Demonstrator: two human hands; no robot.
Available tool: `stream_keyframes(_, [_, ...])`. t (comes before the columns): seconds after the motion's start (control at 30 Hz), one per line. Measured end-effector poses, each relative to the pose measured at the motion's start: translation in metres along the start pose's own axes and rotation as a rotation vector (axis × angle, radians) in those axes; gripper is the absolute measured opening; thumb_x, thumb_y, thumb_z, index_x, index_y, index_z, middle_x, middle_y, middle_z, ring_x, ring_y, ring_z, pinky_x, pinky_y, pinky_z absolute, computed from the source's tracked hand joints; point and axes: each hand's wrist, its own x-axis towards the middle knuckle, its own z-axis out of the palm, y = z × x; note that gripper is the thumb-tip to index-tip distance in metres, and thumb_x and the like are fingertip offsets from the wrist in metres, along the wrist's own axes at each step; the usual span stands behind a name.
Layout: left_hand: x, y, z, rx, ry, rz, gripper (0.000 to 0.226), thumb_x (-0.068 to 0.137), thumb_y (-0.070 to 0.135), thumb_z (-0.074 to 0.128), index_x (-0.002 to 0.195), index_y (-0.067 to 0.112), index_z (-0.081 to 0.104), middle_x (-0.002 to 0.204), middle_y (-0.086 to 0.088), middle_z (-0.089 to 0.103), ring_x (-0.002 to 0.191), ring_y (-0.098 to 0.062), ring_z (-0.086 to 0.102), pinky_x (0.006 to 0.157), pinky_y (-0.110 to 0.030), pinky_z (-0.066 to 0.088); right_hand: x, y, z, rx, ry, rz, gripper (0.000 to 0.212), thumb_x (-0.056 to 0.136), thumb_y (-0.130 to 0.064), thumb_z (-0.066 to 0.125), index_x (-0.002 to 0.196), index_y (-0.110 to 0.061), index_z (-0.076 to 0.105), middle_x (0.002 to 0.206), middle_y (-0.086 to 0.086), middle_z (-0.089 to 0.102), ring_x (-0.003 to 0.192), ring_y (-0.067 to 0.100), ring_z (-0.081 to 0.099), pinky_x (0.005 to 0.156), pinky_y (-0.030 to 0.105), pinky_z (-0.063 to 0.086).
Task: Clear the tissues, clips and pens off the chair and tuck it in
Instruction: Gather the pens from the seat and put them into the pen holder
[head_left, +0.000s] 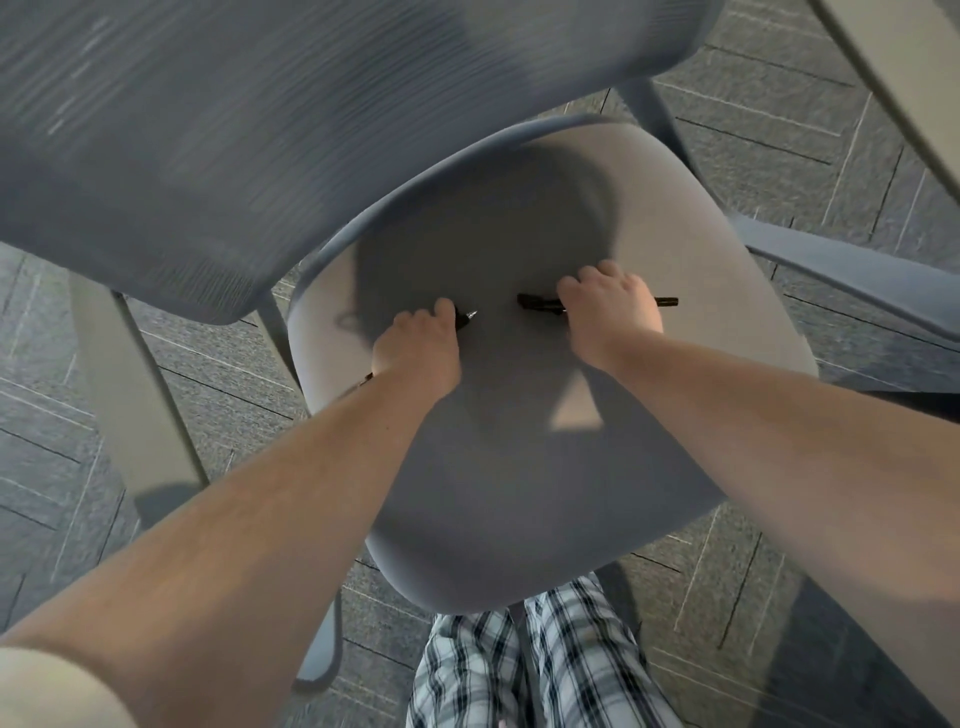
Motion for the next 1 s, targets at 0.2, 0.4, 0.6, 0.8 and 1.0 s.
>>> stream_keyframes(0.2, [-0.013, 0.000, -0.023, 0.025, 0.070, 0.174, 0.030, 0.086, 0.019, 0.050, 0.113, 0.007, 0.044, 0.115, -0.017, 0.060, 0.108, -0.038, 0.055, 0.079, -0.040, 0.046, -0.025, 0.004, -0.013, 0.081, 0.001, 0.081, 0.025, 0.084, -0.014, 0.053, 0.109, -0.011, 0.053, 0.113, 0.012, 0.059, 0.109, 0.034, 0.054, 0.081, 0.037, 0.040])
stream_keyframes(0.4, [-0.041, 0.021, -0.072, -0.111, 0.069, 0.265, 0.021, 0.087, 0.015, 0.047, 0.104, 0.004, 0.042, 0.111, -0.020, 0.058, 0.101, -0.041, 0.055, 0.072, -0.039, 0.038, -0.071, 0.015, -0.053, 0.294, -0.047, 0.261, 0.018, 0.084, -0.009, 0.047, 0.101, -0.013, 0.045, 0.100, 0.010, 0.063, 0.092, 0.036, 0.060, 0.071, 0.034, 0.035])
stream_keyframes(0.6, [-0.082, 0.058, -0.125, -0.226, -0.105, 0.333, 0.021, 0.088, 0.008, 0.042, 0.108, 0.005, 0.040, 0.108, -0.022, 0.055, 0.092, -0.035, 0.051, 0.070, -0.034, 0.035, -0.137, 0.040, -0.096, 0.673, 0.012, 0.428, 0.008, 0.083, -0.005, 0.043, 0.085, -0.012, 0.043, 0.086, 0.009, 0.052, 0.091, 0.033, 0.057, 0.069, 0.032, 0.040])
stream_keyframes(0.8, [-0.136, 0.112, -0.163, -0.246, -0.076, 0.480, 0.014, 0.092, 0.012, 0.044, 0.094, 0.014, 0.031, 0.098, -0.021, 0.054, 0.093, -0.037, 0.055, 0.072, -0.039, 0.039, -0.223, 0.067, -0.127, 0.866, 0.196, 0.606, 0.018, 0.081, 0.001, 0.044, 0.071, -0.012, 0.038, 0.081, 0.008, 0.048, 0.081, 0.027, 0.044, 0.069, 0.029, 0.034])
stream_keyframes(1.0, [-0.183, 0.195, -0.181, -0.145, -0.012, 0.721, 0.015, 0.088, 0.003, 0.039, 0.102, 0.007, 0.041, 0.110, -0.026, 0.059, 0.100, -0.040, 0.056, 0.080, -0.040, 0.043, -0.329, 0.091, -0.138, 0.962, 0.382, 0.818, 0.012, 0.082, 0.001, 0.043, 0.081, -0.011, 0.041, 0.065, 0.000, 0.042, 0.076, 0.027, 0.046, 0.056, 0.030, 0.031])
